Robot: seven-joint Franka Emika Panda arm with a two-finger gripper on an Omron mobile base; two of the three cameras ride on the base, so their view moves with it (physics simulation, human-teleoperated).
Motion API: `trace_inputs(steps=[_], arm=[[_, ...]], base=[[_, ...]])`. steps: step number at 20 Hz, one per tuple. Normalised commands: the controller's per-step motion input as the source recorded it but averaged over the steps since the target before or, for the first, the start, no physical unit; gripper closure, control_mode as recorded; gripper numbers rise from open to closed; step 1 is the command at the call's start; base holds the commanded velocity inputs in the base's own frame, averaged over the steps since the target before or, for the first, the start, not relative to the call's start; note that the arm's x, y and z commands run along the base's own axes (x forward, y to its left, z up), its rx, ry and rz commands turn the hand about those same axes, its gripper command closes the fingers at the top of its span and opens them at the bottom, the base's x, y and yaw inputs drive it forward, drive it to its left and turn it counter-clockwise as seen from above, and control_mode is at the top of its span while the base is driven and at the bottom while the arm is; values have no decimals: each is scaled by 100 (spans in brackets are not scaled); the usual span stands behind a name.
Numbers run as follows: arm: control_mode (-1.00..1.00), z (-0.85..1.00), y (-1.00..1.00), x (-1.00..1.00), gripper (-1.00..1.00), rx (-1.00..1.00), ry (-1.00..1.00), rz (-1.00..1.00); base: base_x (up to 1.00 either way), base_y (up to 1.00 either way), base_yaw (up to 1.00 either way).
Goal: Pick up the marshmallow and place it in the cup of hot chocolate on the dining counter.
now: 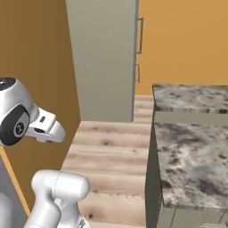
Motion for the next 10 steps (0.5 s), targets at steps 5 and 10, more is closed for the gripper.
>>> trace_inputs(steps=[5, 10], arm=[[100, 0, 0, 0, 100, 0, 0, 0], [100, 0, 0, 0, 100, 0, 0, 0]], base=[[77, 17, 1], [100, -10, 0]])
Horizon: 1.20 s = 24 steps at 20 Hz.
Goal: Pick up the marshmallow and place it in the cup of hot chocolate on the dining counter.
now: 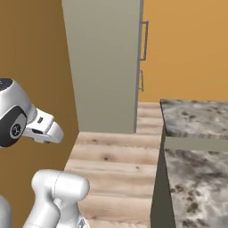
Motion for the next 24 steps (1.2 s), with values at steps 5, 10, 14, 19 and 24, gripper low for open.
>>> trace_inputs(steps=[5, 10, 14, 19, 24], arm=[[100, 0, 0, 0, 100, 0, 0, 0], [100, 0, 0, 0, 100, 0, 0, 0], [100, 0, 0, 0, 100, 0, 0, 0], [100, 0, 0, 0, 100, 0, 0, 0], [100, 0, 0, 0, 100, 0, 0, 0]], base=[[100, 15, -3], [100, 2, -7], [100, 0, -10], [100, -8, -18], [97, -31, -37]])
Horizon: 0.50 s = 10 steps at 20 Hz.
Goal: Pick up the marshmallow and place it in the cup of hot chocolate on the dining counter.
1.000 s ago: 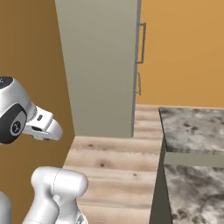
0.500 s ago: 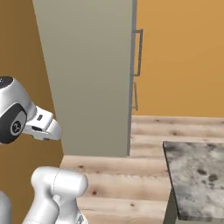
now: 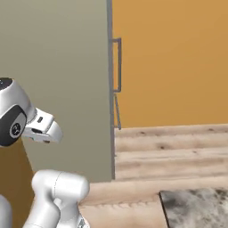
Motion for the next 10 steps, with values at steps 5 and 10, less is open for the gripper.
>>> trace_inputs(steps=[5, 10], arm=[[100, 0, 0, 0, 100, 0, 0, 0], [100, 0, 0, 0, 100, 0, 0, 0]], base=[[47, -52, -48], [59, 6, -48]])
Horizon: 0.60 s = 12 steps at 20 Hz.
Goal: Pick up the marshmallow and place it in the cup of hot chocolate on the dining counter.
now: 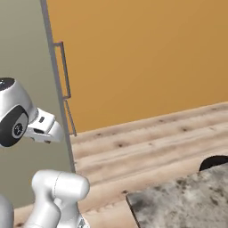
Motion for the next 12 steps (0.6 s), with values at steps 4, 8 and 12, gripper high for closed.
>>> trace_inputs(steps=[4, 8, 12], arm=[[100, 0, 0, 0, 100, 0, 0, 0], [100, 0, 0, 0, 100, 0, 0, 0], [100, 0, 0, 0, 100, 0, 0, 0]], base=[[66, 34, -58], [62, 0, -59], [64, 20, -58]])
